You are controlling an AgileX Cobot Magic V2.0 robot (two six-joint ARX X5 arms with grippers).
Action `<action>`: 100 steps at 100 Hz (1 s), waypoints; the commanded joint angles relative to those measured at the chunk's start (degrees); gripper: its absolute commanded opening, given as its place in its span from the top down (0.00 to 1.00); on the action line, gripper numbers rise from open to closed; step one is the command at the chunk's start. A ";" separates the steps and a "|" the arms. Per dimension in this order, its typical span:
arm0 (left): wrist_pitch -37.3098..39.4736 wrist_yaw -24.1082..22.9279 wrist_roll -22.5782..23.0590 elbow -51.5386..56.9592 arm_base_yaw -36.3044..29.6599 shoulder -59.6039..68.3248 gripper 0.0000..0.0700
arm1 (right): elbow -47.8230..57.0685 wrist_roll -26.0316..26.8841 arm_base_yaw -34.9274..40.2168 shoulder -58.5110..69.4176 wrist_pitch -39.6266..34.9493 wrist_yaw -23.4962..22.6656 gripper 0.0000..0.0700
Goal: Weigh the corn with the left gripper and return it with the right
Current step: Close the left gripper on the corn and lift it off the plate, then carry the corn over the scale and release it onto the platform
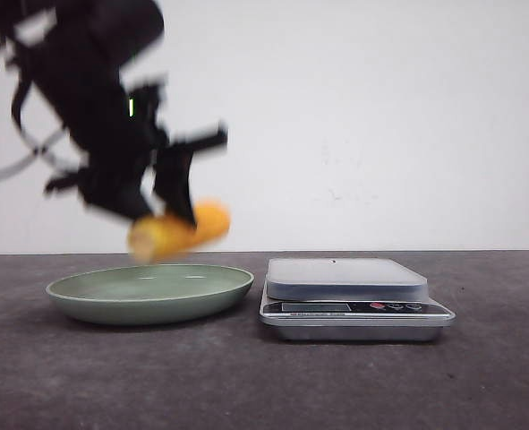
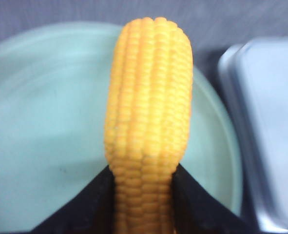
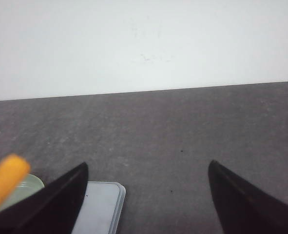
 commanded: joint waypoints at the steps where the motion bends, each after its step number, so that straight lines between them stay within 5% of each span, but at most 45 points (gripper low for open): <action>1: -0.87 -0.11 1.73 3.34 -1.18 -1.42 0.99 | 0.94 -0.85 0.24 0.26 0.55 0.02 0.29; 48: -4.96 -5.75 -2.91 25.94 -13.51 12.09 0.99 | 0.94 -0.90 0.24 -0.13 0.52 0.00 0.29; 75: -5.49 -5.66 -10.14 27.08 -14.23 22.23 0.99 | 0.94 -0.55 0.24 -0.55 0.37 -0.07 0.30; 100: -7.74 -5.66 -11.30 27.06 -16.15 26.82 0.99 | 0.94 -0.61 0.24 -0.52 -0.44 0.02 0.29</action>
